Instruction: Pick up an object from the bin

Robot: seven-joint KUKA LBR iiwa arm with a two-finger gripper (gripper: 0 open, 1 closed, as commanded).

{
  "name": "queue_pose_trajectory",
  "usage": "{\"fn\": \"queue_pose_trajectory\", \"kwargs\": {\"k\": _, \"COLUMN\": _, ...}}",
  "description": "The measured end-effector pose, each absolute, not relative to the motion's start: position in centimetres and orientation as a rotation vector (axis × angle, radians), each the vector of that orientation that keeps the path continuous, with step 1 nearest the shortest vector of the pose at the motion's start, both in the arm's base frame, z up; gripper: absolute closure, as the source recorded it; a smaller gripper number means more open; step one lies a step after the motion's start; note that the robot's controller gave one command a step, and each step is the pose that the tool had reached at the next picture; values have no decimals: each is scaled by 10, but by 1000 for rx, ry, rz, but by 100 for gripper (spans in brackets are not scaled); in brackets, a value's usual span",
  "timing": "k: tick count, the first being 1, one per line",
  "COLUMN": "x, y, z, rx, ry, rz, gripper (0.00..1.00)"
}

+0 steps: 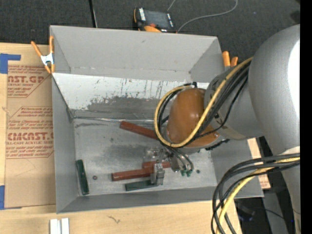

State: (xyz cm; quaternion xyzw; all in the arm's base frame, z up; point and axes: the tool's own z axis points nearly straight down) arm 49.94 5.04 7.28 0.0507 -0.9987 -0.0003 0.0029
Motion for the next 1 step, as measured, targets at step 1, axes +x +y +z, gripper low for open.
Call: {"fn": "queue_pose_trajectory", "kwargs": {"k": 1, "x": 492, "y": 105, "z": 214, "rx": 195, "ry": -3144, "rz": -4, "gripper": 100}}
